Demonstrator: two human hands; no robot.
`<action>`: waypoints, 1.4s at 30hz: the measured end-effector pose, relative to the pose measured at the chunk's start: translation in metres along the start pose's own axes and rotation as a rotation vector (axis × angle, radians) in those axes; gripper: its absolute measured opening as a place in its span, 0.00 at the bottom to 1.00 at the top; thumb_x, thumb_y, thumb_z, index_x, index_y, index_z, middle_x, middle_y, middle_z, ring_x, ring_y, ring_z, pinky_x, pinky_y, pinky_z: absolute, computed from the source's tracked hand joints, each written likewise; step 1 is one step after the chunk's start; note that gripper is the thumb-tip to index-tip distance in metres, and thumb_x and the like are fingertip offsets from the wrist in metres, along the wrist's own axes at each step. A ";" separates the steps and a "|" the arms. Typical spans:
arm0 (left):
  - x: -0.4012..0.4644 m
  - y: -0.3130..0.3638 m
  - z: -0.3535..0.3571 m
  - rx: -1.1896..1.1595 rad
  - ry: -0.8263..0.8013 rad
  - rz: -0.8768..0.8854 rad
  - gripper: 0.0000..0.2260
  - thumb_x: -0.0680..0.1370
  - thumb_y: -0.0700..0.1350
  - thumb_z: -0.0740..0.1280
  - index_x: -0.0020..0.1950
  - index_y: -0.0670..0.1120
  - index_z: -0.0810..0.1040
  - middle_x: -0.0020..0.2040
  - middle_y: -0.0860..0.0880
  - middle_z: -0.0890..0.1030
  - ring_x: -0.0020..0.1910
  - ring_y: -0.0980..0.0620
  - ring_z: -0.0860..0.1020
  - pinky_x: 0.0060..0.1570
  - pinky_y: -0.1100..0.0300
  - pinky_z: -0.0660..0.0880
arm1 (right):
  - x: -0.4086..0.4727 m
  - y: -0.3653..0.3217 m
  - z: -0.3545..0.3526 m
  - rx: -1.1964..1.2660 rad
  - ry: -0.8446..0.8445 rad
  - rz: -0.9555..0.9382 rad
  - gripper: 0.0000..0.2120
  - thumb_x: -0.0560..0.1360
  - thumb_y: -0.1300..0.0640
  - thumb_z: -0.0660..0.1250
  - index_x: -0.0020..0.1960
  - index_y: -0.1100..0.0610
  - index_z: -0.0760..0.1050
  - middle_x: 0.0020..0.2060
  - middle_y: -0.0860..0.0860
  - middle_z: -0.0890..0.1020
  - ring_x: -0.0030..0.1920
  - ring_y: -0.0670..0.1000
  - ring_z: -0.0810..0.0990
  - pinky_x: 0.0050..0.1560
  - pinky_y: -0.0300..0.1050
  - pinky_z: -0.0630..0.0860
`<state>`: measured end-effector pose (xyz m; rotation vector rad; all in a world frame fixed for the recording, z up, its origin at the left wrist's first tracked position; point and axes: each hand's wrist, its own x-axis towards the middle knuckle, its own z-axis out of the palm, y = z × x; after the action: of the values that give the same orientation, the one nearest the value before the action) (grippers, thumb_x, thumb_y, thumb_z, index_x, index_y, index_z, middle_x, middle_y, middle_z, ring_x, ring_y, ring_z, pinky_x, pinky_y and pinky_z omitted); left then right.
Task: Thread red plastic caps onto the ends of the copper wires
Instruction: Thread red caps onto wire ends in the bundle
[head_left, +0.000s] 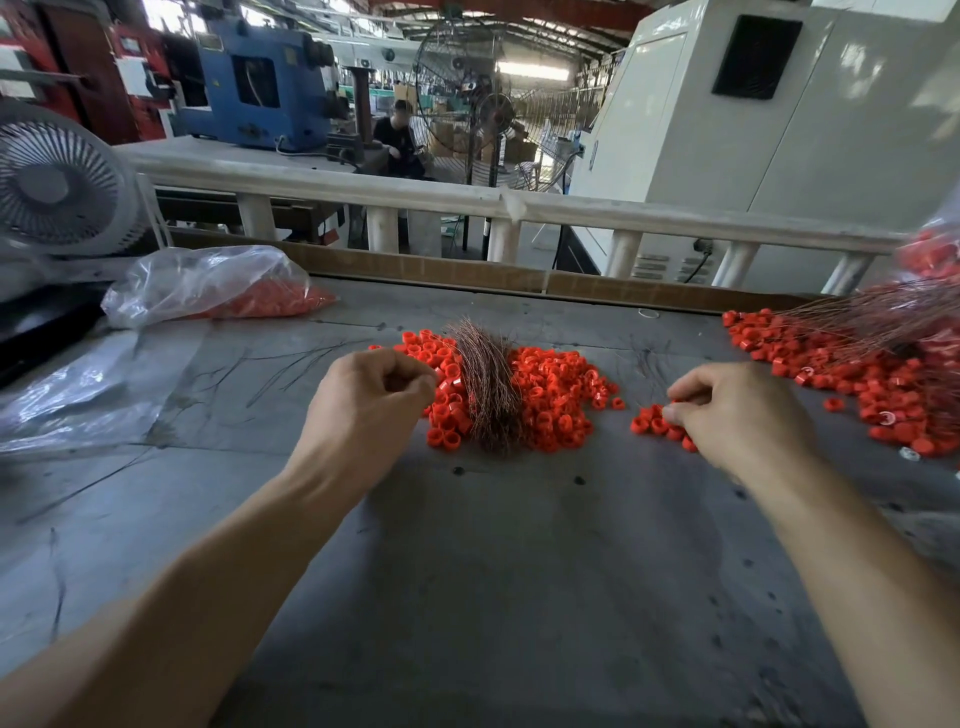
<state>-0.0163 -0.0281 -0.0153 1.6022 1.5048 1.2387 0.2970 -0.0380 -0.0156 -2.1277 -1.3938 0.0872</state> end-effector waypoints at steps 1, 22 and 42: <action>0.000 0.000 0.000 0.012 0.001 0.002 0.08 0.77 0.43 0.71 0.39 0.54 0.85 0.37 0.55 0.84 0.39 0.52 0.81 0.49 0.46 0.81 | 0.000 0.001 0.001 -0.008 -0.005 0.005 0.07 0.69 0.52 0.78 0.39 0.45 0.80 0.40 0.50 0.86 0.45 0.57 0.86 0.52 0.54 0.82; 0.003 -0.012 0.001 0.389 -0.036 0.103 0.05 0.75 0.48 0.75 0.41 0.56 0.82 0.39 0.60 0.81 0.39 0.62 0.77 0.34 0.65 0.67 | -0.035 -0.042 0.014 0.075 -0.120 -0.459 0.07 0.75 0.55 0.76 0.52 0.48 0.84 0.40 0.41 0.78 0.41 0.41 0.77 0.42 0.28 0.67; 0.005 -0.017 0.003 0.485 -0.014 0.121 0.04 0.74 0.53 0.75 0.44 0.56 0.81 0.41 0.59 0.80 0.41 0.61 0.75 0.35 0.65 0.66 | -0.060 -0.080 0.034 0.131 -0.032 -0.724 0.09 0.76 0.53 0.74 0.56 0.50 0.82 0.47 0.42 0.78 0.44 0.41 0.72 0.47 0.41 0.74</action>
<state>-0.0207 -0.0197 -0.0308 2.0287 1.8190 0.9636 0.1924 -0.0522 -0.0190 -1.4154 -2.0247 -0.0713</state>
